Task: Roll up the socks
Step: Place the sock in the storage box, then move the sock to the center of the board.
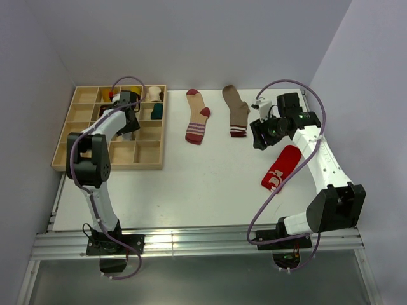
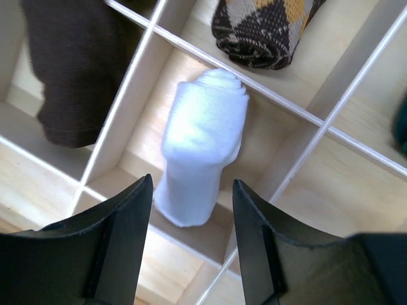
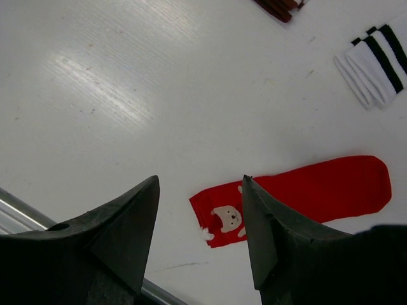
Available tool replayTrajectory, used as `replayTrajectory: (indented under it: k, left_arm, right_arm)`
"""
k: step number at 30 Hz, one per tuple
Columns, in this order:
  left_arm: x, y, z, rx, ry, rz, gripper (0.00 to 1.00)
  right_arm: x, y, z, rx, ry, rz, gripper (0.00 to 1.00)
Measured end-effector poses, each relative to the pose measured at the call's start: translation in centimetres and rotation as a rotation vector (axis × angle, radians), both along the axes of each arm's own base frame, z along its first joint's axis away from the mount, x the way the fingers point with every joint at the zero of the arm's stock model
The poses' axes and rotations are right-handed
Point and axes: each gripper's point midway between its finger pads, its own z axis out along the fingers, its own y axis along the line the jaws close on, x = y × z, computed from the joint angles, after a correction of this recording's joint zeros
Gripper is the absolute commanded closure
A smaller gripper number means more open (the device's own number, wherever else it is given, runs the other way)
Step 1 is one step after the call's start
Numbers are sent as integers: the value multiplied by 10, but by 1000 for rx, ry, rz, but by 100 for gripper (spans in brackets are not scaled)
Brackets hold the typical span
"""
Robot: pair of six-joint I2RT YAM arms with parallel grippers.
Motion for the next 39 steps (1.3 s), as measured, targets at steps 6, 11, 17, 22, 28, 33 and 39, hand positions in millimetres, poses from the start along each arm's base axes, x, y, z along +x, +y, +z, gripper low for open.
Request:
replayTrajectory:
  k: [6, 11, 17, 22, 28, 33, 39]
  left_arm:
    - [-1, 2, 31, 1, -59, 6, 42]
    - [-3, -1, 75, -12, -155, 1, 42]
    - [-9, -32, 129, -45, -285, -64, 42]
    - [-20, -81, 166, -122, -394, -179, 41]
    - [-42, -122, 175, -193, -437, -293, 40]
    - [-52, -139, 161, -225, -410, -348, 40]
    - [-61, -146, 153, -244, -396, -377, 41]
  right_arm:
    - [2, -20, -22, -83, 11, -52, 37]
    - [-2, -64, -65, -160, 90, -136, 37]
    - [-21, -109, -124, -241, 231, -207, 37]
    - [-28, -117, -146, -294, 286, -181, 38]
    - [-29, -126, -175, -345, 366, -151, 38]
    - [-24, -123, -176, -401, 374, -105, 39]
    - [-18, -106, -175, -517, 411, -5, 39]
